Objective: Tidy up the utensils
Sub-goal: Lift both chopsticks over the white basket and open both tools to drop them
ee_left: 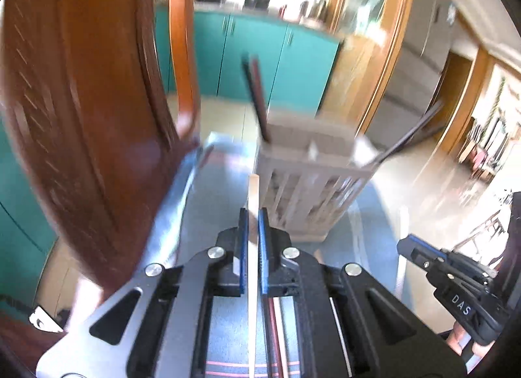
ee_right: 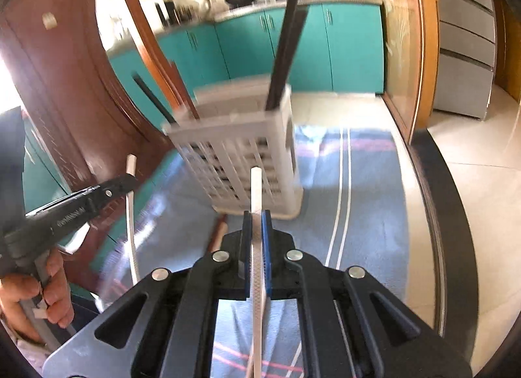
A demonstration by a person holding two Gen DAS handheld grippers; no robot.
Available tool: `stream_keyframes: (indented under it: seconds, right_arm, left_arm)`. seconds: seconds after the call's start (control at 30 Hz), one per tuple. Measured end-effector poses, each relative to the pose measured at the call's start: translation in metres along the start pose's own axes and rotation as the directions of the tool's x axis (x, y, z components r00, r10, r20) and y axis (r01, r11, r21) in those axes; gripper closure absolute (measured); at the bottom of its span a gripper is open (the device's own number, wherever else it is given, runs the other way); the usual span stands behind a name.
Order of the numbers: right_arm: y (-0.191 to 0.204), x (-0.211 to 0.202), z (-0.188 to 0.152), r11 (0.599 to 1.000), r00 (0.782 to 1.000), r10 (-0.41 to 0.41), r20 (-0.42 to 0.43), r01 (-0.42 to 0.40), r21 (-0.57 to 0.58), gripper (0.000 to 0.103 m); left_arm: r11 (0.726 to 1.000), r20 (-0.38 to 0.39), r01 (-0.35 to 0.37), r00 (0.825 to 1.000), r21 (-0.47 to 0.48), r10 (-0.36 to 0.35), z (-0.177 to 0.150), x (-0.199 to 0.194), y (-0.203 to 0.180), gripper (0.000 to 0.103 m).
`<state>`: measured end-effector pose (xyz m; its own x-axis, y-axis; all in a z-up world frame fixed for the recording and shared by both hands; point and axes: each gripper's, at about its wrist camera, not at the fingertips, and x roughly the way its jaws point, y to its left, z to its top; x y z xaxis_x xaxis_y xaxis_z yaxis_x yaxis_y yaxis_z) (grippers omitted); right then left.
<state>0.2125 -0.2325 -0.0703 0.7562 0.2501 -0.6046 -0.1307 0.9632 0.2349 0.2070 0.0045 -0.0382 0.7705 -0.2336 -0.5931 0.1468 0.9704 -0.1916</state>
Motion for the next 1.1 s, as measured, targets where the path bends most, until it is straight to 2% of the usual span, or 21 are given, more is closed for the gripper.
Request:
stream_keyframes:
  seconds: [0.1,0.17,0.27,0.37,0.4,0.47,0.5,0.53,0.6,0.63,0.67,0.73,0.8,0.87,0.93,1.03,1.1]
  right_arm:
    - [0.001,-0.028,0.009,0.999,0.997,0.042,0.059,-0.043,0.012,0.096]
    - [0.007,-0.047,0.019,0.997,0.992,0.070,0.102,-0.071,0.007,0.096]
    - [0.012,-0.081,0.041,0.991,0.974,0.128,0.184,-0.131,0.006,0.096]
    - [0.018,-0.109,0.070,0.993,0.944,0.119,0.309,-0.119,-0.016,0.096]
    - [0.018,-0.116,0.078,0.993,0.931,0.114,0.347,-0.114,-0.018,0.096]
    - [0.016,-0.135,0.095,0.992,0.875,0.118,0.469,-0.125,-0.018,0.096]
    - [0.014,-0.140,0.100,0.992,0.849,0.114,0.515,-0.127,-0.010,0.096]
    - [0.011,-0.142,0.105,0.993,0.829,0.095,0.551,-0.120,0.009,0.096]
    - [0.006,-0.141,0.111,0.994,0.788,0.068,0.612,-0.109,0.030,0.096]
    - [0.005,-0.134,0.113,0.995,0.766,0.050,0.641,-0.096,0.036,0.096]
    - [0.003,-0.124,0.116,0.996,0.756,0.022,0.654,-0.076,0.054,0.096]
    - [-0.001,-0.108,0.117,0.995,0.756,0.002,0.655,-0.067,0.075,0.096]
    - [-0.006,-0.089,0.118,0.995,0.770,0.000,0.638,-0.065,0.080,0.096]
    - [-0.007,-0.069,0.120,0.996,0.793,-0.012,0.609,-0.042,0.076,0.096]
    - [-0.004,-0.048,0.120,0.998,0.822,-0.033,0.569,-0.004,0.063,0.096]
    - [-0.002,-0.028,0.119,0.999,0.866,-0.028,0.499,0.006,0.047,0.096]
    - [0.000,-0.023,0.115,0.999,0.881,-0.036,0.471,0.020,0.040,0.094]
  left_arm:
    - [0.999,0.088,0.047,0.995,-0.013,-0.046,0.020,-0.035,0.003,0.096]
    - [0.997,0.153,0.077,0.986,-0.022,-0.072,0.036,-0.058,0.003,0.096]
    - [0.991,0.238,0.127,0.965,-0.051,-0.111,0.058,-0.082,0.000,0.096]
    - [0.985,0.312,0.148,0.943,-0.085,-0.115,0.081,-0.095,-0.002,0.096]
    - [0.984,0.339,0.151,0.934,-0.096,-0.110,0.085,-0.099,-0.003,0.096]
    - [0.973,0.409,0.189,0.905,-0.133,-0.120,0.096,-0.101,0.005,0.096]
    - [0.962,0.461,0.224,0.878,-0.159,-0.128,0.101,-0.100,0.011,0.096]
    - [0.958,0.488,0.226,0.865,-0.176,-0.115,0.104,-0.098,0.014,0.096]
    - [0.955,0.515,0.204,0.855,-0.213,-0.067,0.109,-0.086,0.018,0.096]
    - [0.957,0.513,0.178,0.857,-0.229,-0.037,0.110,-0.075,0.018,0.096]
    - [0.959,0.497,0.152,0.867,-0.237,-0.015,0.110,-0.062,0.017,0.096]
    - [0.964,0.465,0.112,0.885,-0.240,0.012,0.107,-0.046,0.015,0.096]
    - [0.970,0.434,0.080,0.901,-0.229,0.028,0.105,-0.029,0.010,0.096]
    - [0.975,0.398,0.058,0.917,-0.212,0.032,0.101,-0.013,0.004,0.096]
    - [0.981,0.372,0.040,0.928,-0.192,0.035,0.098,0.000,-0.001,0.096]
    - [0.986,0.335,0.015,0.941,-0.165,0.042,0.093,0.014,-0.007,0.096]
    - [0.986,0.320,0.022,0.947,-0.163,0.032,0.089,0.014,-0.007,0.096]
